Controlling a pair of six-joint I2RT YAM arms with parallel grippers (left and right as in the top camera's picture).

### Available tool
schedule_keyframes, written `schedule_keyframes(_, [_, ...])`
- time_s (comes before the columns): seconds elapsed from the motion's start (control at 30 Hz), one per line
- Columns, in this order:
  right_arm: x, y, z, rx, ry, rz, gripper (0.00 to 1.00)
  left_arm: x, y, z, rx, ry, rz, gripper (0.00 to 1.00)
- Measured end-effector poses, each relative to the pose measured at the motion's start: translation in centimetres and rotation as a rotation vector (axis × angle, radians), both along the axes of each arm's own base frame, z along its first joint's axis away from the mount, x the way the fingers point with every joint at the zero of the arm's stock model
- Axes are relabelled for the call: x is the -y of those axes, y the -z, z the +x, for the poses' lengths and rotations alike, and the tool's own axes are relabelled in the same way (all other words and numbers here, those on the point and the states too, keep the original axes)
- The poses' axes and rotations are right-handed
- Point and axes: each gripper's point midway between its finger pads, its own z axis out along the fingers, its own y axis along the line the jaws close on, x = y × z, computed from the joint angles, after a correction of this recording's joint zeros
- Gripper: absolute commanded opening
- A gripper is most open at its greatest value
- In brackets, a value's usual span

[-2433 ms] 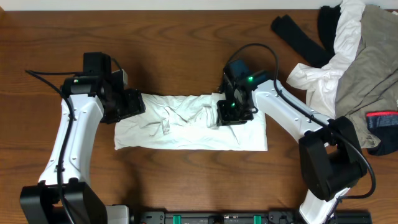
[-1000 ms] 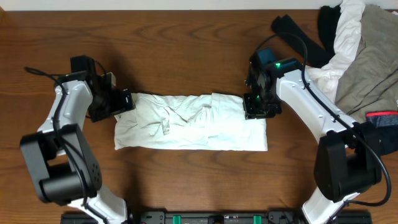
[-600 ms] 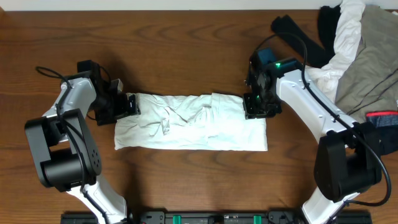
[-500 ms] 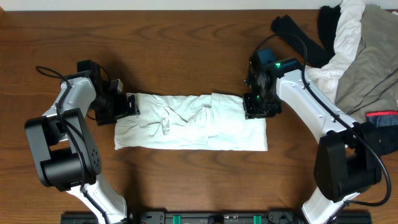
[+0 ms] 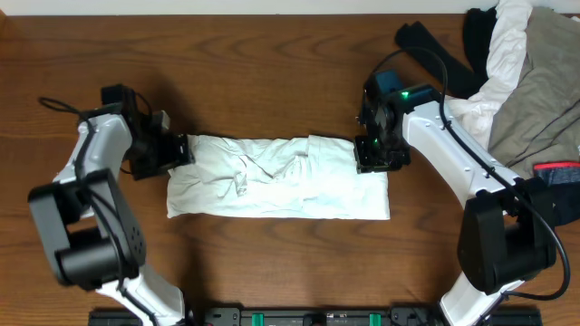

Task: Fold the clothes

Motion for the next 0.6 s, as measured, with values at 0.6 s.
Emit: schedule_keyframes(0.6, [0.0, 0.0, 0.1, 0.003, -0.004, 0.001, 0.36, 0.1, 0.3, 0.7, 0.018, -0.012, -0.016, 0.93])
